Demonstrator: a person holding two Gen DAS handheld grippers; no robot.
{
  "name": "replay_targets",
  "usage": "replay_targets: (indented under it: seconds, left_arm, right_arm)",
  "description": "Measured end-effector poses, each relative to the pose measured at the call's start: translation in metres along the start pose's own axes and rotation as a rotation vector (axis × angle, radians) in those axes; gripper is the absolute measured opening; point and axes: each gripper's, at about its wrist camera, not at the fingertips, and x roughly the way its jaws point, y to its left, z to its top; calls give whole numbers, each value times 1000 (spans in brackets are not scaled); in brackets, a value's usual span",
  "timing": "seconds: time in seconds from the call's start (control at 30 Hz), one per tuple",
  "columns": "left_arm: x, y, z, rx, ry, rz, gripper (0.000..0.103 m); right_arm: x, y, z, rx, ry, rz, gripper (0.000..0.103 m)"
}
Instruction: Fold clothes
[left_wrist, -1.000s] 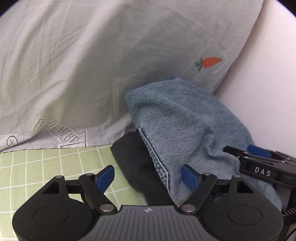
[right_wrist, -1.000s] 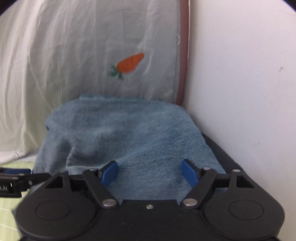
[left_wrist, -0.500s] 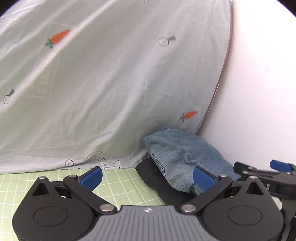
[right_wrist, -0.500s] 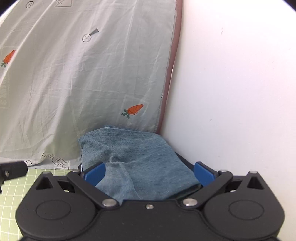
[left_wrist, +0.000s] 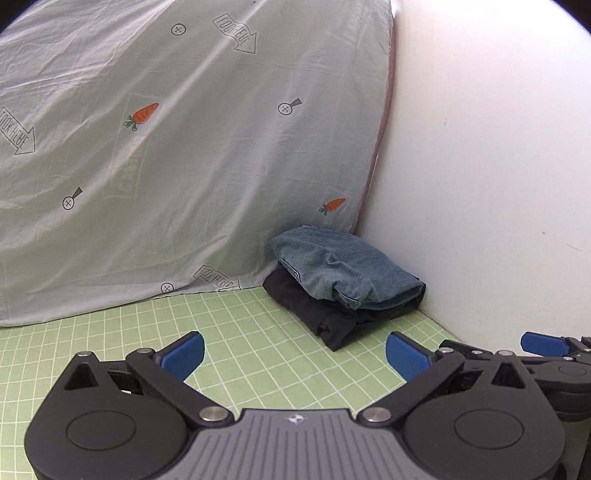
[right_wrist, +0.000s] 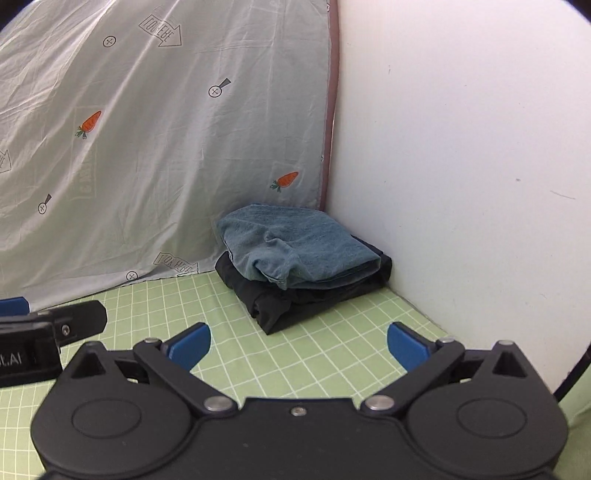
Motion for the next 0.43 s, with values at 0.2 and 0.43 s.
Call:
replay_targets:
  seconds: [0.2,0.43]
  left_arm:
    - [-25,2,-21,20,42,-8,103]
    - [-40,2,-32,39,56,-2,103]
  right_arm:
    - [-33,1,-27,14,31,-29,103]
    - [-49,4,-46,38,75,-29,103]
